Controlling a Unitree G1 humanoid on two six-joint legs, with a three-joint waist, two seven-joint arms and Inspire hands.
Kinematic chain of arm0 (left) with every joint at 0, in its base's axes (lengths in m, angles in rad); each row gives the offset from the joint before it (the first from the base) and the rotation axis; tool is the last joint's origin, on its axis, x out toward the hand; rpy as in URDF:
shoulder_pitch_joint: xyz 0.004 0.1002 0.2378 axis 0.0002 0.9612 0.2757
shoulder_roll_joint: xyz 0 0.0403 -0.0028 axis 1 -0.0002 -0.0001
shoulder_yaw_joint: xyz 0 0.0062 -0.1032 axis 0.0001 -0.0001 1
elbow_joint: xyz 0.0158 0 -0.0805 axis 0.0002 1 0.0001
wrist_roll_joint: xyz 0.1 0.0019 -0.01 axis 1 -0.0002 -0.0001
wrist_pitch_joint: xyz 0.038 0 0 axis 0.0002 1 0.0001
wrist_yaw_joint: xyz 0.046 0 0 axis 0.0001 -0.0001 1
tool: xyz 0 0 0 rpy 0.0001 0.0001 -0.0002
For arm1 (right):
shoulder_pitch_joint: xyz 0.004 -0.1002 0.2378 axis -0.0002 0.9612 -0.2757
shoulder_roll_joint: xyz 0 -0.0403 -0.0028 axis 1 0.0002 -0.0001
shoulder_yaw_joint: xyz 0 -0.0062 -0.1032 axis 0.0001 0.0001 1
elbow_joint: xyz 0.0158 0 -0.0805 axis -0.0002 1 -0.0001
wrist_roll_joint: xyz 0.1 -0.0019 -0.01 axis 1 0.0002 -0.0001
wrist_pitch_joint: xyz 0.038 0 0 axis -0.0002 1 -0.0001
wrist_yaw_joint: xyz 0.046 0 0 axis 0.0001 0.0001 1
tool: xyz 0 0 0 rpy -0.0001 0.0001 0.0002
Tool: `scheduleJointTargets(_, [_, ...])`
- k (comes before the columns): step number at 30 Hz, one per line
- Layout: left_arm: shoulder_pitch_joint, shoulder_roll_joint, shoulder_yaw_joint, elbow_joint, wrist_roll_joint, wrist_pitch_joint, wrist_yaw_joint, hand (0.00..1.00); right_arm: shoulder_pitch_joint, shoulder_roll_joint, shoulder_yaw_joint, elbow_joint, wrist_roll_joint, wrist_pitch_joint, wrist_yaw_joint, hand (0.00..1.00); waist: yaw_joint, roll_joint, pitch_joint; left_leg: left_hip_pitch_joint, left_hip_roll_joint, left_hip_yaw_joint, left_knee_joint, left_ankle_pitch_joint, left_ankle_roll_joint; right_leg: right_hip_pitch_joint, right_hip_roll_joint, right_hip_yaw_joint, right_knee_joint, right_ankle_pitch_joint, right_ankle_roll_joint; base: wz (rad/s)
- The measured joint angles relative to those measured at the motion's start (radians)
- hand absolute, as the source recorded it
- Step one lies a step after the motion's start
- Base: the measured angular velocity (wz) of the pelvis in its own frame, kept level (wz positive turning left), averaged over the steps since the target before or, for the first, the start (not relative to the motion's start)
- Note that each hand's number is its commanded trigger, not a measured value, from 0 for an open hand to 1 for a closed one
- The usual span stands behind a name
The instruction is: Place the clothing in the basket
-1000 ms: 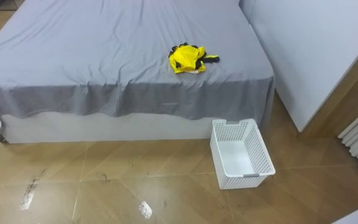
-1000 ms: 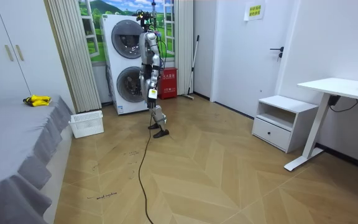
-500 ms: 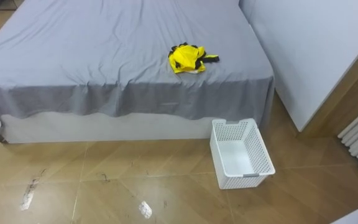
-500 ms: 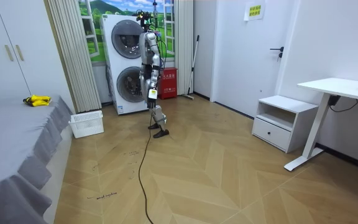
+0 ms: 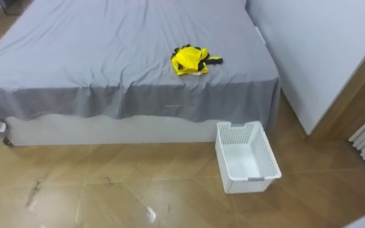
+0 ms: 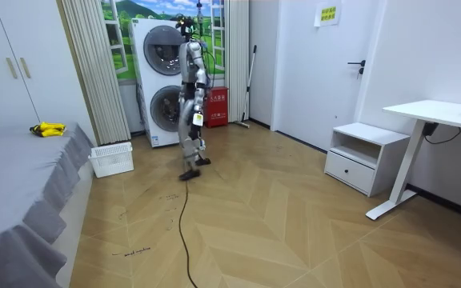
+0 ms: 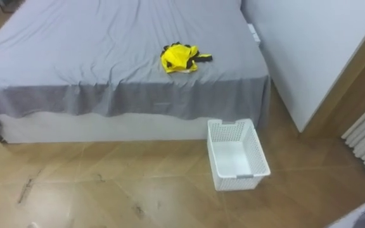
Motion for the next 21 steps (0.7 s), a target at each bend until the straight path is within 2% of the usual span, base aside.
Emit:
scheduleJointTargets(1, [0.008, -0.007, 0.006, 0.0, -0.018, -0.001, 0.001, 0.0, 0.005, -0.001, 0.0, -0.001, -0.001, 0.004, 0.001, 0.0, 0.005, -0.001, -0.0017, -0.016, 0.005, 0.001, -0.086, 0.072, 0.006, 0.017, -0.014, 0.001, -0.002, -0.017, 0.008, -0.36])
scheduleJointTargets(2, [0.014, -0.007, 0.011, 0.0, -0.028, -0.001, 0.001, 0.0, 0.007, -0.001, 0.0, -0.004, -0.005, 0.01, 0.001, 0.0, 0.004, -0.001, -0.0017, -0.017, 0.006, 0.0, -0.105, 0.107, 0.008, 0.028, -0.021, 0.003, -0.007, -0.026, 0.015, -0.3])
scheduleJointTargets(3, [0.02, -0.006, 0.018, 0.0, -0.048, -0.005, -0.001, 0.0, 0.025, -0.001, -0.001, -0.022, -0.006, 0.018, 0.003, 0.0, -0.004, -0.009, -0.0096, -0.015, -0.006, 0.008, -0.105, 0.17, 0.02, 0.057, -0.039, 0.004, -0.037, -0.036, 0.03, -0.18])
scheduleJointTargets(4, [0.018, -0.006, 0.016, 0.0, -0.053, -0.019, -0.004, 0.0, 0.035, -0.001, -0.004, -0.029, -0.004, 0.02, 0.005, 0.0, -0.004, -0.022, -0.0172, -0.017, -0.026, 0.031, -0.099, 0.214, 0.062, 0.084, -0.064, 0.007, -0.068, -0.038, 0.033, -0.12])
scheduleJointTargets(5, [0.015, -0.006, 0.016, -0.001, -0.053, -0.027, -0.007, 0.0, 0.037, -0.001, -0.01, -0.03, -0.004, 0.021, 0.006, 0.0, 0.0, -0.028, -0.0179, -0.021, -0.039, 0.047, -0.087, 0.225, 0.08, 0.093, -0.081, 0.008, -0.078, -0.043, 0.04, -0.09])
scheduleJointTargets(6, [0.006, -0.002, 0.015, 0.001, -0.053, -0.042, -0.012, 0.0, 0.038, 0.002, -0.032, -0.031, -0.005, 0.021, 0.008, 0.0, -0.005, -0.052, -0.0292, -0.025, -0.078, 0.072, -0.04, 0.175, 0.105, 0.099, -0.12, 0.014, -0.083, -0.05, 0.059, -0.06])
scheduleJointTargets(7, [0.001, -0.003, 0.013, 0.005, -0.05, -0.044, -0.019, 0.0, 0.044, -0.002, -0.049, -0.034, -0.005, 0.02, 0.008, 0.0, -0.006, -0.054, -0.0229, -0.028, -0.104, 0.079, 0.011, 0.112, 0.119, 0.097, -0.146, 0.028, -0.037, -0.046, 0.064, 0.0])
scheduleJointTargets(8, [-0.003, -0.006, 0.011, 0.005, -0.048, -0.045, -0.023, 0.0, 0.043, -0.003, -0.06, -0.041, -0.004, 0.019, 0.005, 0.0, -0.007, -0.047, -0.022, -0.025, -0.111, 0.079, 0.034, 0.083, 0.126, 0.083, -0.158, 0.033, 0.022, -0.042, 0.068, 0.09])
scheduleJointTargets(9, [-0.011, -0.005, -0.008, 0.005, -0.045, -0.052, -0.028, 0.0, 0.065, -0.001, -0.072, -0.063, 0.007, 0.013, 0.003, 0.0, -0.005, -0.04, -0.0214, 0.005, -0.123, 0.079, 0.055, 0.039, 0.14, 0.039, -0.179, 0.057, 0.184, -0.016, 0.069, 0.12])
scheduleJointTargets(10, [-0.013, -0.005, -0.014, 0.005, -0.042, -0.058, -0.029, 0.0, 0.068, 0.002, -0.075, -0.066, 0.019, 0.007, 0.003, 0.0, -0.004, -0.04, -0.0199, 0.031, -0.128, 0.079, 0.052, 0.022, 0.144, 0.012, -0.19, 0.069, 0.276, 0.018, 0.068, 0.09])
scheduleJointTargets(11, [-0.02, -0.004, -0.028, 0.005, -0.027, -0.067, -0.028, 0.0, 0.062, 0.004, -0.082, -0.079, 0.028, 0.004, 0.001, 0.0, -0.005, -0.032, -0.0161, 0.094, -0.139, 0.071, 0.032, -0.007, 0.151, -0.053, -0.2, 0.1, 0.458, 0.135, 0.048, 0.0])
scheduleJointTargets(12, [-0.027, -0.003, -0.038, 0.004, 0.001, -0.069, -0.029, 0.0, 0.056, 0.004, -0.084, -0.1, 0.026, -0.004, 0.001, 0.0, -0.002, -0.017, -0.0156, 0.159, -0.142, 0.054, 0.002, -0.034, 0.155, -0.117, -0.2, 0.116, 0.602, 0.219, 0.037, -0.03])
scheduleJointTargets(13, [-0.027, -0.003, -0.044, 0.004, 0.01, -0.071, -0.028, 0.0, 0.055, 0.004, -0.082, -0.108, 0.026, -0.008, 0.002, 0.0, -0.001, -0.011, -0.0101, 0.19, -0.142, 0.046, -0.013, -0.043, 0.154, -0.149, -0.194, 0.113, 0.655, 0.203, 0.033, 0.0])
scheduleJointTargets(14, [-0.038, -0.004, -0.048, 0.003, 0.037, -0.076, -0.028, 0.0, 0.039, 0.005, -0.068, -0.133, 0.027, -0.013, 0.002, 0.0, 0.0, 0.001, 0.0022, 0.253, -0.135, 0.036, -0.055, -0.053, 0.155, -0.23, -0.168, 0.087, 0.728, 0.147, 0.013, 0.14])
scheduleJointTargets(15, [-0.052, -0.005, -0.061, -0.004, 0.058, -0.079, -0.029, 0.0, 0.038, 0.006, -0.061, -0.163, 0.028, -0.016, 0.004, 0.0, -0.003, 0.008, 0.0032, 0.302, -0.123, 0.019, -0.089, -0.063, 0.152, -0.306, -0.131, 0.051, 0.725, 0.09, 0.0, 0.16])
scheduleJointTargets(16, [-0.059, -0.005, -0.071, -0.009, 0.067, -0.079, -0.029, 0.0, 0.03, 0.008, -0.057, -0.185, 0.026, -0.016, 0.003, 0.0, 0.0, 0.022, 0.0, 0.326, -0.116, 0.013, -0.098, -0.069, 0.149, -0.348, -0.104, 0.041, 0.698, 0.069, -0.002, 0.26])
scheduleJointTargets(17, [-0.07, -0.005, -0.093, -0.016, 0.081, -0.082, -0.03, 0.0, 0.025, 0.01, -0.047, -0.222, 0.024, -0.018, 0.003, 0.0, 0.002, 0.03, 0.0041, 0.363, -0.099, -0.006, -0.124, -0.082, 0.143, -0.411, -0.049, 0.013, 0.591, 0.044, -0.009, 0.29])
scheduleJointTargets(18, [-0.079, -0.002, -0.125, -0.02, 0.082, -0.082, -0.03, 0.0, 0.021, 0.014, -0.04, -0.257, 0.013, -0.023, 0.003, 0.0, -0.003, 0.032, 0.0061, 0.407, -0.089, -0.025, -0.156, -0.09, 0.134, -0.457, -0.005, -0.009, 0.43, 0.046, -0.017, 0.42])
scheduleJointTargets(19, [-0.082, -0.003, -0.148, -0.021, 0.083, -0.081, -0.038, 0.0, 0.018, 0.02, -0.04, -0.282, 0.012, -0.03, 0.002, 0.0, -0.003, 0.034, 0.0066, 0.451, -0.078, -0.034, -0.189, -0.101, 0.122, -0.479, 0.03, -0.025, 0.249, 0.079, -0.036, 0.36])
scheduleJointTargets(20, [-0.086, -0.003, -0.162, -0.021, 0.085, -0.081, -0.043, 0.0, 0.017, 0.022, -0.039, -0.294, 0.012, -0.034, 0.003, 0.0, -0.002, 0.035, 0.007, 0.474, -0.073, -0.034, -0.201, -0.106, 0.115, -0.487, 0.042, -0.037, 0.175, 0.129, -0.052, 0.43])
scheduleJointTargets(21, [-0.087, -0.007, -0.182, -0.021, 0.089, -0.078, -0.052, 0.0, 0.013, 0.025, -0.034, -0.299, 0.014, -0.048, 0.003, 0.0, -0.005, 0.042, 0.0048, 0.516, -0.057, -0.042, -0.21, -0.113, 0.107, -0.484, 0.059, -0.059, 0.073, 0.241, -0.074, 0.38])
